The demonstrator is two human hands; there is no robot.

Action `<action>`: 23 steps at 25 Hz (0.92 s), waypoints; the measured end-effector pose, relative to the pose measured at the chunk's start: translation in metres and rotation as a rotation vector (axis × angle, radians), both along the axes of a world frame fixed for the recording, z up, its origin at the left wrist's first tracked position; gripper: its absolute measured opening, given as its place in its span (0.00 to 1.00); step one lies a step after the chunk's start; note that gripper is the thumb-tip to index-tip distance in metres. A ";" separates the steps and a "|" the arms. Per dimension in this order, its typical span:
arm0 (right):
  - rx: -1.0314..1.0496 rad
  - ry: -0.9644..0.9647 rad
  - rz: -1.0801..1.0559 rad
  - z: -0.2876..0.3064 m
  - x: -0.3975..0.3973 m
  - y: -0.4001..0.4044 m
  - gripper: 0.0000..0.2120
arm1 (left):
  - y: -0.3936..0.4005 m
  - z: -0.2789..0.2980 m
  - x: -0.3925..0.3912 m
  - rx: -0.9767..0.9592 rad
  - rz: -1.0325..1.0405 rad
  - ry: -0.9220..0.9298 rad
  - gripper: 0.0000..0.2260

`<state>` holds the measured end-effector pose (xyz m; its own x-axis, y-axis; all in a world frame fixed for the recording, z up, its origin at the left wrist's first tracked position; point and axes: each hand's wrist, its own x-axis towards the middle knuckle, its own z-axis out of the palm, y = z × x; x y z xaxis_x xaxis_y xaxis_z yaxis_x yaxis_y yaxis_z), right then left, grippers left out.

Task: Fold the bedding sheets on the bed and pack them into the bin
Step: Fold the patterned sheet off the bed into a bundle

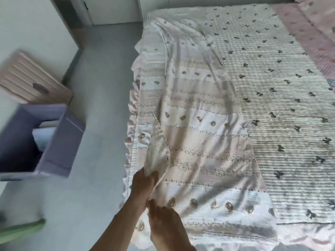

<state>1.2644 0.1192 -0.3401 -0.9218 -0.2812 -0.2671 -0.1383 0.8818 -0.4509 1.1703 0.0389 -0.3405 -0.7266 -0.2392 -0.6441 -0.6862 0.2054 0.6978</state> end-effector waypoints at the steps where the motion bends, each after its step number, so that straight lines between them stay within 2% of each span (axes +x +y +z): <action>1: 0.059 0.071 0.024 -0.013 0.005 -0.016 0.14 | -0.017 -0.007 0.005 0.010 0.021 0.023 0.04; 3: 0.133 0.194 0.080 -0.025 0.012 -0.043 0.16 | -0.048 -0.018 0.019 -0.007 0.079 0.051 0.05; 5: 0.145 0.105 0.142 -0.033 0.013 -0.058 0.13 | -0.070 -0.036 0.028 -0.022 0.149 0.011 0.05; 8: 0.058 -0.066 0.195 -0.050 0.013 -0.050 0.19 | -0.074 -0.052 0.021 0.050 0.167 -0.109 0.07; 9: 0.017 -0.107 0.158 -0.056 0.010 -0.042 0.19 | -0.070 -0.055 0.017 0.119 0.137 -0.133 0.14; 10: -0.010 -0.179 0.107 -0.060 0.006 -0.028 0.22 | -0.067 -0.061 0.014 0.147 0.085 -0.155 0.27; 11: -0.026 -0.202 0.042 -0.065 0.002 -0.009 0.23 | -0.065 -0.067 0.011 0.081 0.000 -0.187 0.41; 12: -0.039 -0.187 -0.053 -0.070 -0.001 0.013 0.20 | -0.061 -0.071 0.010 -0.024 -0.102 -0.209 0.51; 13: -0.032 -0.164 -0.166 -0.075 -0.004 0.037 0.17 | -0.056 -0.075 0.012 -0.131 -0.195 -0.204 0.56; 15: 0.037 -0.114 -0.395 -0.091 -0.008 0.094 0.15 | -0.041 -0.084 0.024 -0.331 -0.270 -0.131 0.51; 18: 0.207 -0.159 -0.666 -0.108 -0.003 0.174 0.15 | -0.032 -0.092 0.037 -0.560 -0.082 -0.026 0.27; 20: 0.289 -0.153 -0.810 -0.113 0.005 0.211 0.21 | -0.043 -0.100 0.042 -0.566 0.016 -0.033 0.14; 23: 0.256 -0.187 -1.013 -0.123 0.020 0.248 0.36 | -0.047 -0.096 0.051 -0.402 0.180 -0.022 0.08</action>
